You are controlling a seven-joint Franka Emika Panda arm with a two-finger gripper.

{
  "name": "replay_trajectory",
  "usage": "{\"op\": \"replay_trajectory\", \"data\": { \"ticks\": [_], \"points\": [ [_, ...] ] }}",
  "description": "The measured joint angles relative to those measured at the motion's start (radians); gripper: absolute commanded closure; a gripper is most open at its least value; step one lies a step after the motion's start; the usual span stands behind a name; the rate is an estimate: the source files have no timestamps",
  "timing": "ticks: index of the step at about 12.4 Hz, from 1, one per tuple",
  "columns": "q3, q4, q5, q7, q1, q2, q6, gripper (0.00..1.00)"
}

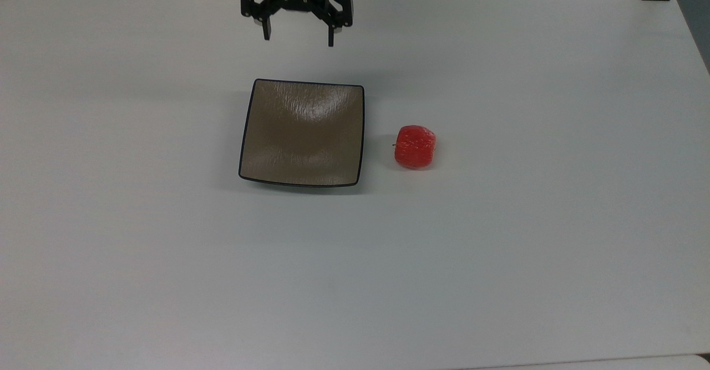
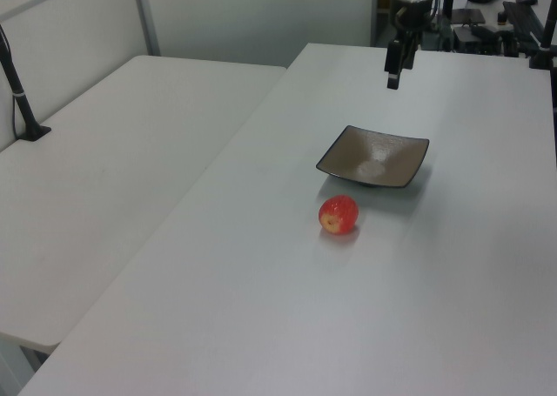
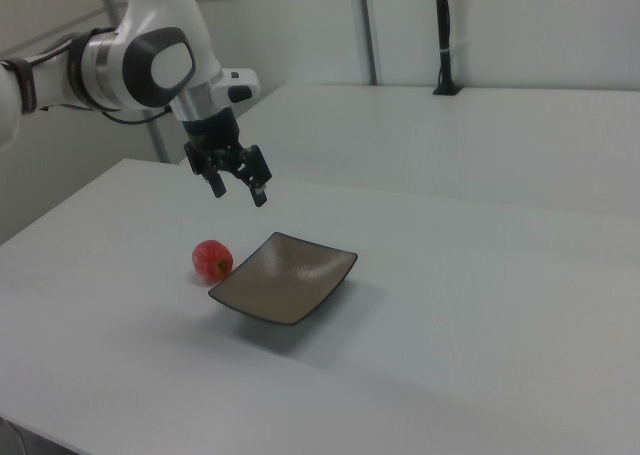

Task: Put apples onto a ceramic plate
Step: 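Move the open gripper forward over the brown square plate, then move the gripper toward the red apple and lower it around it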

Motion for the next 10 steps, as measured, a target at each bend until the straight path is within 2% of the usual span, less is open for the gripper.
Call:
{"op": "replay_trajectory", "data": {
  "ticks": [4, 6, 8, 9, 10],
  "points": [
    [0.079, -0.006, 0.000, -0.024, 0.005, 0.061, 0.131, 0.00],
    [0.121, -0.006, -0.001, -0.200, 0.006, 0.104, 0.176, 0.00],
    [0.134, -0.004, -0.003, -0.497, 0.007, 0.136, 0.185, 0.00],
    [0.138, -0.003, -0.017, -0.602, 0.012, 0.149, 0.185, 0.00],
    [0.140, 0.001, -0.067, -0.666, 0.026, 0.169, 0.185, 0.00]
  ]
}}
